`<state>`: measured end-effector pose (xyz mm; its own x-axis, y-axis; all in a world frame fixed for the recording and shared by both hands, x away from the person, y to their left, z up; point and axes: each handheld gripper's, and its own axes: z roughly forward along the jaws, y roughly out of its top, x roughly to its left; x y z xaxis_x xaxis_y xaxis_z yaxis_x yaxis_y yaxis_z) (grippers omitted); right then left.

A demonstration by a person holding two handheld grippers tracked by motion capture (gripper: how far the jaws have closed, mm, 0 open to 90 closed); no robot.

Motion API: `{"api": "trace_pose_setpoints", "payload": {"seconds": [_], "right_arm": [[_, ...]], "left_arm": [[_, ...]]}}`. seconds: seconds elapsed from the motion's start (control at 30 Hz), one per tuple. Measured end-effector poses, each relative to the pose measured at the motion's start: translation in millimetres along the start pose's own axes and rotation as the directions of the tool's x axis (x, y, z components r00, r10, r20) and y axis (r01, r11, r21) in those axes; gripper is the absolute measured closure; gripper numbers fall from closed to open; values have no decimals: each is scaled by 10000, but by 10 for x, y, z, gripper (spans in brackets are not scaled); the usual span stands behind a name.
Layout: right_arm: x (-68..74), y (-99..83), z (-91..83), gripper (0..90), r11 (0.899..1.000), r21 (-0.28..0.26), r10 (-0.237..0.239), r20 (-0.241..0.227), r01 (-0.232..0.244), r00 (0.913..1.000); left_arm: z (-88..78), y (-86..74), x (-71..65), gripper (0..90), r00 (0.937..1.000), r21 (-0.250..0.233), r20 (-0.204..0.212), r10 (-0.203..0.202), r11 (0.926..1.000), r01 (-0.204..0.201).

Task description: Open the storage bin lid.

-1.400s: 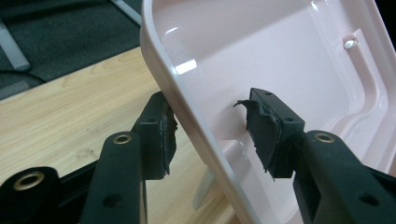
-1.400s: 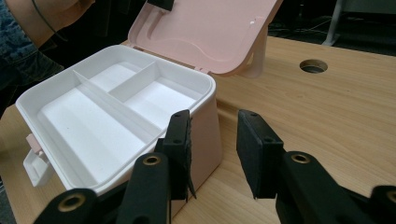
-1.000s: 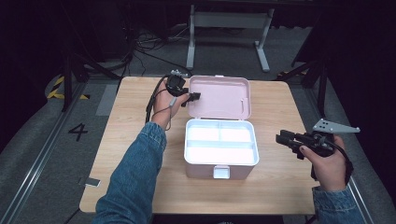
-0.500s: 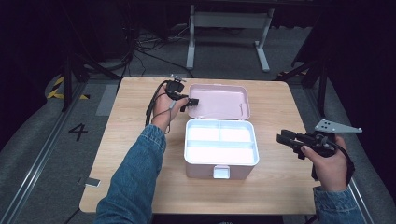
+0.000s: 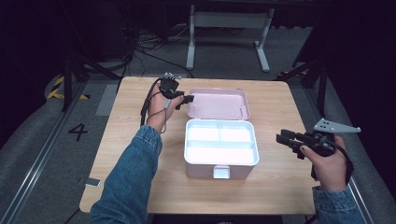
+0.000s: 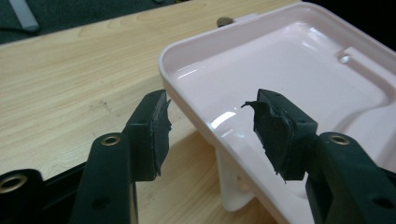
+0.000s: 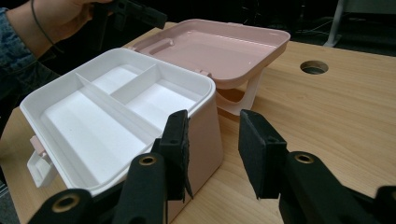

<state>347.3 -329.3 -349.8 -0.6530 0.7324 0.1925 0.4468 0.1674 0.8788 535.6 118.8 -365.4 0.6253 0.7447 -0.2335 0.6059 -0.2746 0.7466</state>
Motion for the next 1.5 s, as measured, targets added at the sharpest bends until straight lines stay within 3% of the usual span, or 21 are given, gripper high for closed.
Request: {"api": "trace_pose_setpoints", "payload": {"seconds": [0.17,0.3,0.4,0.53,0.73,0.93,1.0,1.17,1.27,1.37,1.5], "right_arm": [[5,23,49,633,10000,56,-59,-58,59,10000],[-4,61,104,619,9998,133,-165,-100,166,9998],[-21,91,153,596,9994,262,-215,-125,218,9997],[-47,128,220,570,9986,430,-292,-65,295,9996],[-123,189,328,531,9967,727,-365,34,362,9993],[-204,221,439,491,9930,1077,-501,219,475,9985],[-239,219,450,474,9911,1260,-455,269,418,9986],[-320,195,448,443,9816,1866,-516,492,416,9975],[-363,175,433,436,9769,2103,-519,633,375,9966],[-399,154,425,430,9727,2297,-524,764,335,9957],[-431,122,429,421,9682,2489,-469,836,248,9954]], "left_arm": [[-252,13,-166,452,9981,-326,273,544,9980,-535],[-546,-27,-304,445,9924,-567,412,1163,9919,-1139],[-774,-103,-393,441,9884,-740,454,1447,9872,-1411],[-956,-180,-458,438,9856,-855,481,1621,9838,-1577],[-1294,-358,-547,431,9808,-1028,333,1922,9768,-1879],[-1555,-544,-566,405,9753,-758,-85,2206,9724,-2206],[-1600,-608,-574,403,9751,-737,-134,2212,9724,-2216],[-1688,-775,-569,386,9678,-245,-390,2487,9680,-2497],[-1708,-883,-551,380,9679,40,-575,2447,9695,-2449],[-1707,-990,-520,377,9746,532,-797,2093,9772,-2055],[-1695,-1067,-492,374,9768,826,-874,1952,9786,-1882]]}}
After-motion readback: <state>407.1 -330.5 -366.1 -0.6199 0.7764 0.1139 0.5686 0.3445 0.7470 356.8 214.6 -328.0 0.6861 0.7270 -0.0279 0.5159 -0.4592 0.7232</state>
